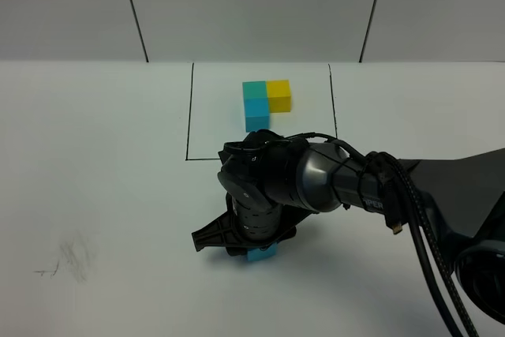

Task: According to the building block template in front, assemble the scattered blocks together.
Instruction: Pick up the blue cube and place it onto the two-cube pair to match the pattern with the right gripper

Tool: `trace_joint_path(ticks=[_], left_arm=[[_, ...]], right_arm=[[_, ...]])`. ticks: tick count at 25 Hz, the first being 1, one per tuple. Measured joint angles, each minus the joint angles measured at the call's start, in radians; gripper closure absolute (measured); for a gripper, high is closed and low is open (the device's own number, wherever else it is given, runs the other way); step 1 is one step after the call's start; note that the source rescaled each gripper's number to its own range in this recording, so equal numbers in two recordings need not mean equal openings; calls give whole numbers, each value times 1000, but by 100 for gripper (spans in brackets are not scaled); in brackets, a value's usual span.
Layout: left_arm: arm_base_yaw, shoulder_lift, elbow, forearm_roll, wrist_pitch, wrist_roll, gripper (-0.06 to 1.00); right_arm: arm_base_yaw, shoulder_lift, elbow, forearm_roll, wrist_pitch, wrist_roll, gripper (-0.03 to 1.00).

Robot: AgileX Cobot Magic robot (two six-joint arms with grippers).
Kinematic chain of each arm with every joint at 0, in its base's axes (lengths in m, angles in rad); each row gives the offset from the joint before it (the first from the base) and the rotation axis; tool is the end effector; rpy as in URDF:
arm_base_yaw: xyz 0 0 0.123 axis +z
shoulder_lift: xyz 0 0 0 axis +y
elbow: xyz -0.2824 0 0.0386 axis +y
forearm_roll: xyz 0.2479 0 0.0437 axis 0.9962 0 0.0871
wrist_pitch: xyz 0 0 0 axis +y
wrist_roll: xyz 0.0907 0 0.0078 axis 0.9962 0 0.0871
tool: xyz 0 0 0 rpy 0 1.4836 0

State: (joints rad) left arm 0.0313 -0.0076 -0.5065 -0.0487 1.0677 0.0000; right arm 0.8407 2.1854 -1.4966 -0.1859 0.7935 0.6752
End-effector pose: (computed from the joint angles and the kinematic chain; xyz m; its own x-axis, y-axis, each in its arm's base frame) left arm -0.0070 -0.0041 0.2784 -0.4490 -0.0375 -0.8927 -0.0037 0.9992 -0.0401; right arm 0.2957 0.3124 0.1189 -0.9349 -0.2752 -0.2239 -0.2788 0.9602 -0.0159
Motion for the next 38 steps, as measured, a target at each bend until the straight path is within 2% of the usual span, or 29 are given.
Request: trace_joint_path(ticks=[8,14,23,29,38], left_arm=[[0,0,0,0,0,0,30],[0,0,0,0,0,0,30],[0,0,0,1,0,0,30],[0,0,0,1,0,0,30],[0,0,0,1,0,0,30]], right_arm=[[-18,8,-20,4,6,-8,77],[-19,68,-118,33,82,-53,77],[-19,77,-129,37,86,-60,77],[-19,77,-129,-3,80,-4,77],[-28,78,-129,-9,79,58,77]])
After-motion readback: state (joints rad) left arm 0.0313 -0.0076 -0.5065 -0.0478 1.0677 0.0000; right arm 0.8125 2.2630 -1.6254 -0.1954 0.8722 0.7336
